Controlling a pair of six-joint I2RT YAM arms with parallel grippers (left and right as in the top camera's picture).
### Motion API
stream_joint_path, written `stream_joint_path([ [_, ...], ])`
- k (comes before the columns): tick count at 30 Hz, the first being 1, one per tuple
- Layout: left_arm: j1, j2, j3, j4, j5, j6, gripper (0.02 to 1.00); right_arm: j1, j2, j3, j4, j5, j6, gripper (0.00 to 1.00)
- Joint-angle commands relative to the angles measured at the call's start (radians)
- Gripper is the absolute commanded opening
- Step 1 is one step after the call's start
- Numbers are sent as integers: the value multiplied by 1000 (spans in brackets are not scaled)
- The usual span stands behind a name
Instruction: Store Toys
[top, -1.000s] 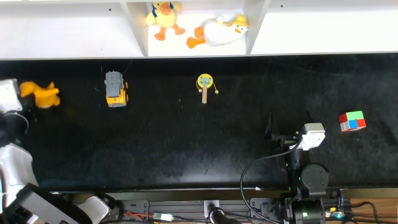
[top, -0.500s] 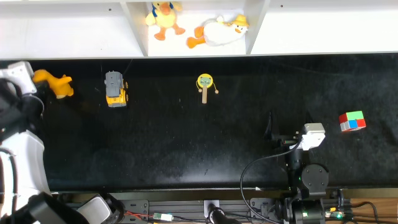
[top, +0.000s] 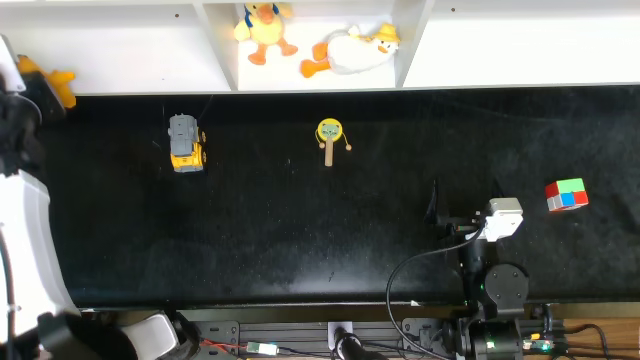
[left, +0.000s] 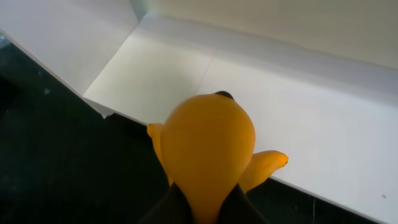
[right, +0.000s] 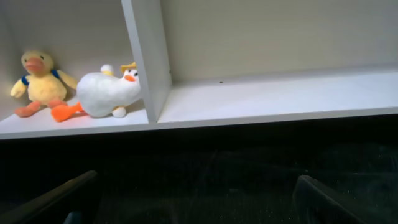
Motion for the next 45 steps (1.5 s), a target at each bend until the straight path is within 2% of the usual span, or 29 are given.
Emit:
stream_joint_path([
  [1,-15,68,29,54,-23,-37,62,-7,-10,-13,5,-4,-3,993],
  [11,-31,154,29,222,-18,-56,62,-7,-10,-13,5,-4,-3,996],
  [20,-31,206,29,280,47,-86,69,-7,-10,-13,5,-4,-3,996],
  [37,-43,260,29,305,85,-111,88,-7,-10,-13,5,-4,-3,996],
  [43,-43,260,29,327,82,-111,143,-7,-10,-13,5,-4,-3,993],
  [45,-43,260,29,335,83,-111,218,-7,-10,-13,5,-4,-3,996],
])
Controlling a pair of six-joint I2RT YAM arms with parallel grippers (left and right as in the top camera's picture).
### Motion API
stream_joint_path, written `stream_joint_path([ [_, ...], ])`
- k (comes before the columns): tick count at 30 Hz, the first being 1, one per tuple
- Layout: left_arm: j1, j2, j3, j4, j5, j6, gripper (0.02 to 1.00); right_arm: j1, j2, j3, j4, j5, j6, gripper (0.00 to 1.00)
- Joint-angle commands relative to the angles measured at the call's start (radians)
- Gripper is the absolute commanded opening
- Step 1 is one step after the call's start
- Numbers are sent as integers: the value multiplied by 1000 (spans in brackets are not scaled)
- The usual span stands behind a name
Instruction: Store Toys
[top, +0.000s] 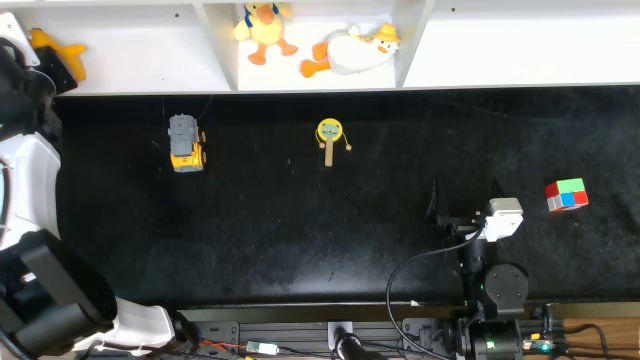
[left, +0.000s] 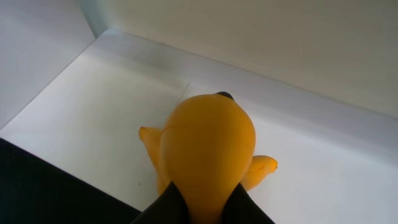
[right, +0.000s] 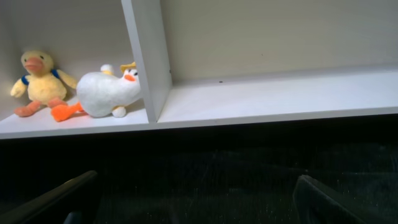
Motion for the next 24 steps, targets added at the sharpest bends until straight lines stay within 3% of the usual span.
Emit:
stream_joint_path([
  [1,-14,21,19,19,17,-18,231,-7,-10,-13,5,-4,-3,993],
  [5,-14,21,19,32,18,-18,424,-7,-10,-13,5,-4,-3,996],
  [10,-14,21,19,34,18,-18,816,-7,-10,-13,5,-4,-3,996],
  [11,-14,21,19,35,17,-18,1000,-7,-10,-13,5,-4,-3,996],
  [24,-14,10,18,23,16,-17,998,-7,-10,-13,5,-4,-3,996],
])
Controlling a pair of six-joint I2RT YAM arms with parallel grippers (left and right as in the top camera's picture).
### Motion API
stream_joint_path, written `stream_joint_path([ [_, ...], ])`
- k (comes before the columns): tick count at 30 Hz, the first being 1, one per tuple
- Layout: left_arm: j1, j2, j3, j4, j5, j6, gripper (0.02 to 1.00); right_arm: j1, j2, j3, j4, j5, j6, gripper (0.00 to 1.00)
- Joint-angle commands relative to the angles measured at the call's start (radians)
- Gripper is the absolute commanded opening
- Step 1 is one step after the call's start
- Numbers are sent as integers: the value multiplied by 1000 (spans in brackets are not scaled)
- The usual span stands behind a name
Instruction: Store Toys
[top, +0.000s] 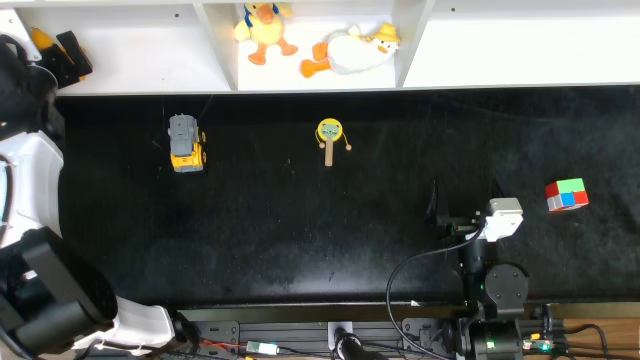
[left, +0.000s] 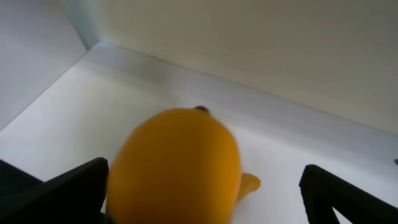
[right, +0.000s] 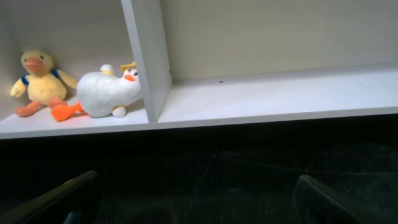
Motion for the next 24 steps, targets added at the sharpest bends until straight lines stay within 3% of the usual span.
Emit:
stream_joint_path([
  [1,-2,-3,17,-42,2,-3,998,-7,-10,-13,5,-4,-3,993],
  [10,-2,-219,-146,-182,-58,26,998,-7,-10,-13,5,-4,-3,996],
  [17,-13,-520,-461,-203,20,-3,998,-7,-10,-13,5,-4,-3,993],
  [20,-82,-603,-504,-322,18,-23,1000,-7,-10,-13,5,-4,-3,993],
  [24,-266,-642,-500,-490,-79,-45,1000,-7,-10,-13,5,-4,-3,996],
])
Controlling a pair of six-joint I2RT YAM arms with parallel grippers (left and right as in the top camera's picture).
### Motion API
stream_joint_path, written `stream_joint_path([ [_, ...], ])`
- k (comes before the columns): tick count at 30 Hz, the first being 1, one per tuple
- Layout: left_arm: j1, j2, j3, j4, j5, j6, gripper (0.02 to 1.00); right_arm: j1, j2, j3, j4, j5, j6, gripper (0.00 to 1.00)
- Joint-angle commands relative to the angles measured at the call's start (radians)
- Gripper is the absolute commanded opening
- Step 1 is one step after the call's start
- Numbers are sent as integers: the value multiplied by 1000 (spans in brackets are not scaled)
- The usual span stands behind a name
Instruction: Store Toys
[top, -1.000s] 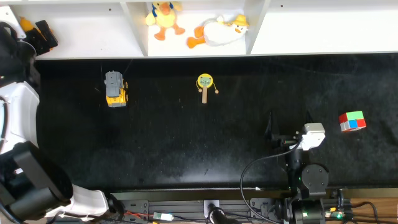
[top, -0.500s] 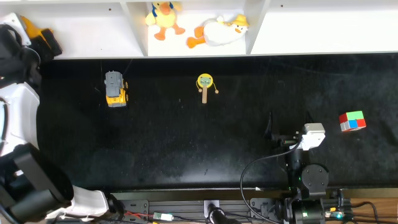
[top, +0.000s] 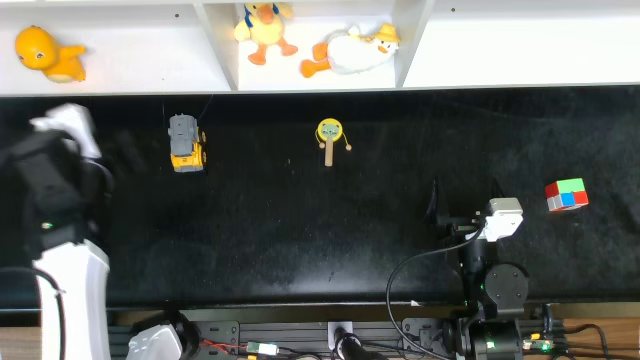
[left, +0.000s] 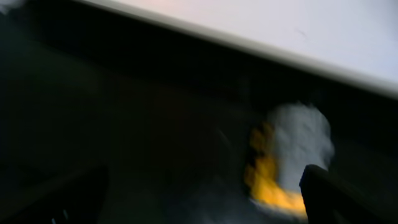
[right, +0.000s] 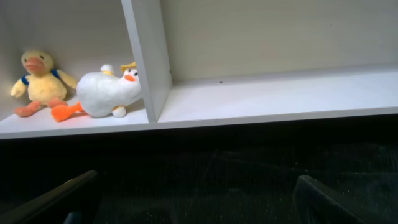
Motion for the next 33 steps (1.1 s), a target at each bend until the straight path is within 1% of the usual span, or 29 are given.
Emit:
stream_joint_path([
  [1,-219,-44,-6,-126,-90,-77,998,-7,-10,-13,5,-4,-3,996],
  [4,-284,-44,-6,-165,-88,-129,998,-7,-10,-13,5,-4,-3,996],
  [7,-316,-43,-6,-174,-88,-133,998,-7,-10,-13,5,-4,-3,996],
  [12,-318,-40,-6,-167,-97,-131,1000,-7,-10,-13,5,-4,-3,996],
  [17,-328,-2,-6,-87,-88,-132,1000,-7,-10,-13,5,-4,-3,993],
  [24,-346,176,-6,-15,-115,-161,1000,-7,-10,-13,5,-4,-3,996],
  [33,-344,321,-6,71,-137,-188,996,-7,-10,-13,5,-4,-3,993],
])
